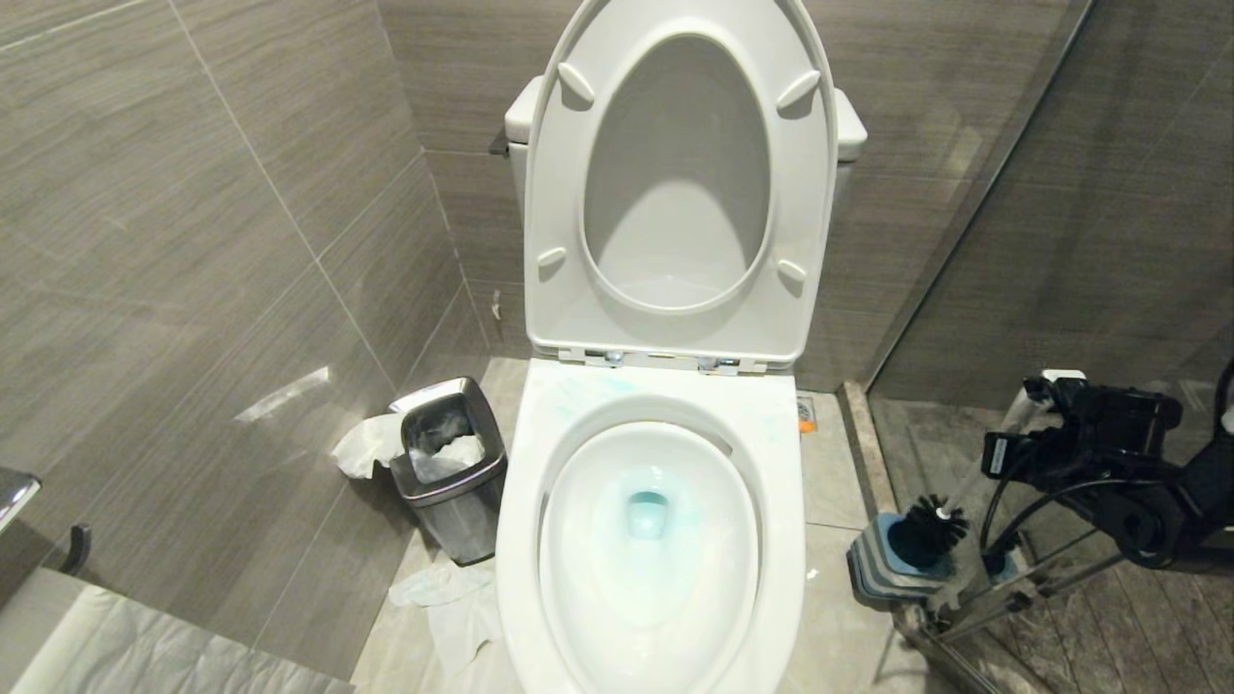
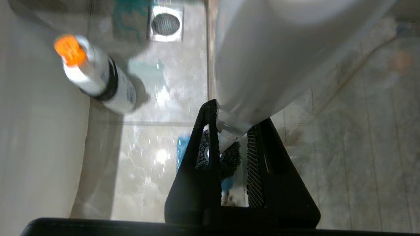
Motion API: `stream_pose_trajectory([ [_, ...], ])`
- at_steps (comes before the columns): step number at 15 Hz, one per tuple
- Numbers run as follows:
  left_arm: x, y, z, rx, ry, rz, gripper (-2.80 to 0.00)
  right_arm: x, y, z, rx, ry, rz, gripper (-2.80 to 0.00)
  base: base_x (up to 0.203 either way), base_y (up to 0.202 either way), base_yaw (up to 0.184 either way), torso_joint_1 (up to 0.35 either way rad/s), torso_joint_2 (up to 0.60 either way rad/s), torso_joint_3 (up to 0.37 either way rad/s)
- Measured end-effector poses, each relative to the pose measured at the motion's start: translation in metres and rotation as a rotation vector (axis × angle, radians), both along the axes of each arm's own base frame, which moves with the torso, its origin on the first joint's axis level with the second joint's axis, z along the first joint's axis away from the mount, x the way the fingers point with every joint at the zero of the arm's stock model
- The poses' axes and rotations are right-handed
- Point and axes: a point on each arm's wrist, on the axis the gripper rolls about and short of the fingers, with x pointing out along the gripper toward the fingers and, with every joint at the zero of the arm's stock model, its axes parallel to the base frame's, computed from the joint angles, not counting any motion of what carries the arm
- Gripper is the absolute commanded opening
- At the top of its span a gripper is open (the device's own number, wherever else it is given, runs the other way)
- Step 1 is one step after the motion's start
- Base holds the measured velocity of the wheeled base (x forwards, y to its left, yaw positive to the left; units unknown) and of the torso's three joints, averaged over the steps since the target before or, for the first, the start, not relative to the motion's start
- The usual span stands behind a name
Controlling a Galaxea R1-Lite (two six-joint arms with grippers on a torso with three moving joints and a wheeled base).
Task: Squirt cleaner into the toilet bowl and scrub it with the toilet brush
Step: Put the toilet brush back
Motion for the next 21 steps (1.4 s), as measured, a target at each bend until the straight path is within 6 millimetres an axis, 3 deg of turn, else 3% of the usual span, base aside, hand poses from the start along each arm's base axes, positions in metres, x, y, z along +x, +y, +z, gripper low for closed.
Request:
stream_pose_trajectory([
  [12, 0.000, 0.000, 0.000, 0.000, 0.000, 0.000, -2.80, -0.001, 0.002, -0.031, 0.042, 0.083, 0.039, -2.80, 0.000, 0.000, 0.000, 0.000, 0.00, 0.000],
  [21, 0.000, 0.000, 0.000, 0.000, 0.000, 0.000, -2.80, -0.007, 0.003, -0.028, 0.125, 0.151, 0.033, -2.80, 0.000, 0.000, 0.000, 0.000, 0.00, 0.000],
])
